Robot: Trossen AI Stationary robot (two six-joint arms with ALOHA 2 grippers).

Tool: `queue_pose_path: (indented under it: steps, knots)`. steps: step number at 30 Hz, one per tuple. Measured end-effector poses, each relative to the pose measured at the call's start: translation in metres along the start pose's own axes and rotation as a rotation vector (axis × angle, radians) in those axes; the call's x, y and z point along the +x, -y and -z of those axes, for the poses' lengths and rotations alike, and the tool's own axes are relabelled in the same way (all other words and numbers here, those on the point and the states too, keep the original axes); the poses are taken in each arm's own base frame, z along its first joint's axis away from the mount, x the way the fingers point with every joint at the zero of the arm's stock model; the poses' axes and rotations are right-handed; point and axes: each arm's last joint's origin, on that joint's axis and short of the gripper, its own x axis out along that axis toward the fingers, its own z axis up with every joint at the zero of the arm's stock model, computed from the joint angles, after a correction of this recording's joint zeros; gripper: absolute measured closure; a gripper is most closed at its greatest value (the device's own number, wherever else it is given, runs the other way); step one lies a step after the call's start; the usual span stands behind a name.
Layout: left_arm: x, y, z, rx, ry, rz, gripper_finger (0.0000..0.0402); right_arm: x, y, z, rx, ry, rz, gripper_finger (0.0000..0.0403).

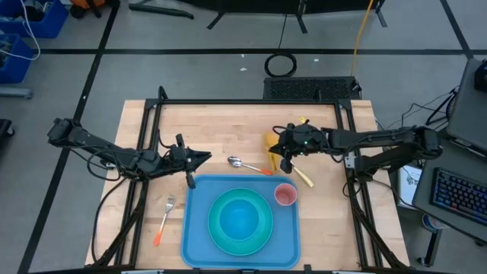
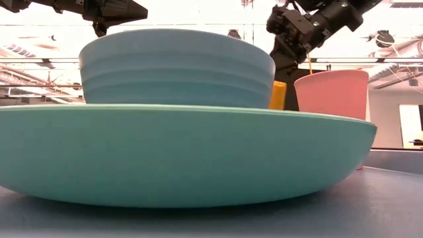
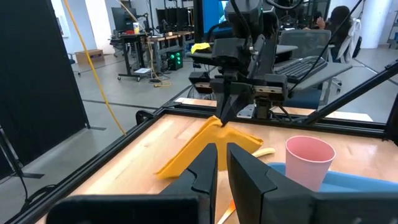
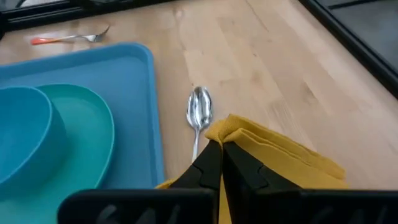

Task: Set up tray
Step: Put the yellow table napkin on the blue tray to the left of the green plate

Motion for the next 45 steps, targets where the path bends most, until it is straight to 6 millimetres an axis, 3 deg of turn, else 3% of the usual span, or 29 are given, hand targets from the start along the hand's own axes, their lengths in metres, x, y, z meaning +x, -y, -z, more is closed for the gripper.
queue_pose_path:
  steps: [11,24,45]
  knots:
    - [0.000,0.000,0.000,0.000,0.000,0.000,0.0360,0.031,-0.008,-0.022,-0.048,-0.010,-0.077,0.0403]
    - [0.000,0.000,0.001,0.007,-0.006,0.000,0.0360,0.059,-0.032,-0.044,-0.127,-0.021,-0.178,0.0403]
    - [0.000,0.000,0.001,0.013,-0.005,-0.002,0.0360,0.056,-0.053,-0.057,-0.217,0.118,-0.258,0.0403]
